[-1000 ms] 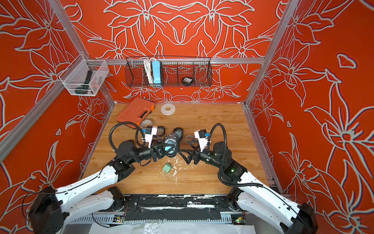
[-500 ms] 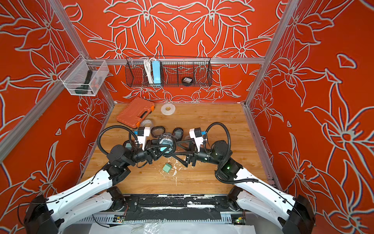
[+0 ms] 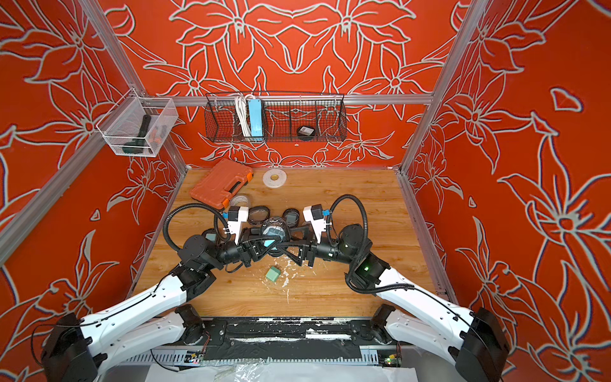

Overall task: Pack away charging kits
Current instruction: Zip the zipper on the storage bag.

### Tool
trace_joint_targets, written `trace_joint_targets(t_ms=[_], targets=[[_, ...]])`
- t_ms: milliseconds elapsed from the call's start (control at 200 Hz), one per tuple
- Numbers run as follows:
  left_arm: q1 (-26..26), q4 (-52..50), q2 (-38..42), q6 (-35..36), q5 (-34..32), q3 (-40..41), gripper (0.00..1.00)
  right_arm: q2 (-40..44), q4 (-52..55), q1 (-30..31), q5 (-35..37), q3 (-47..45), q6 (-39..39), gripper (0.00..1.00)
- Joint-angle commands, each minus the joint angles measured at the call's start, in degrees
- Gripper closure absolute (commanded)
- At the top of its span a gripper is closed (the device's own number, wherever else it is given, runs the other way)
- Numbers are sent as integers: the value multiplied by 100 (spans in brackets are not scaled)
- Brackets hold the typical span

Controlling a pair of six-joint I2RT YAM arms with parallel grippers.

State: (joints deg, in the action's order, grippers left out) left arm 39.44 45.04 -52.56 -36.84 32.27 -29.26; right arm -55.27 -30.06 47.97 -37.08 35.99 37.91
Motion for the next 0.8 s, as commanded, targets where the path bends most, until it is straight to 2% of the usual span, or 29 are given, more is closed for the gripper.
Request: trace_joint_targets(t_ms=[0,80,280,355,465,585,696,796], targets=[[37,349,59,-17,69,-212,100,-87,-138,57,17,190,9,40],[37,331,85,-25,13,-212,100,-129,-172,71,-44,202,19,47],[37,320,123,-82,-125,-221,100,-99,-141,112,-62,157,1,50],[39,367,124,-119,-75,-212,100,-72,-101,111,-46,159,-16,58],[42,380,122,-179,-2,-195,100,-80,37,118,-19,239,-68,77],[38,188,205,-177,59,-199,77,-59,475,117,31,381,-244,88],[37,-153,386,-63,21,-212,66,52,1022,113,251,422,-500,95],[33,-416,504,17,-10,-220,53,133,1272,115,266,409,-653,100]])
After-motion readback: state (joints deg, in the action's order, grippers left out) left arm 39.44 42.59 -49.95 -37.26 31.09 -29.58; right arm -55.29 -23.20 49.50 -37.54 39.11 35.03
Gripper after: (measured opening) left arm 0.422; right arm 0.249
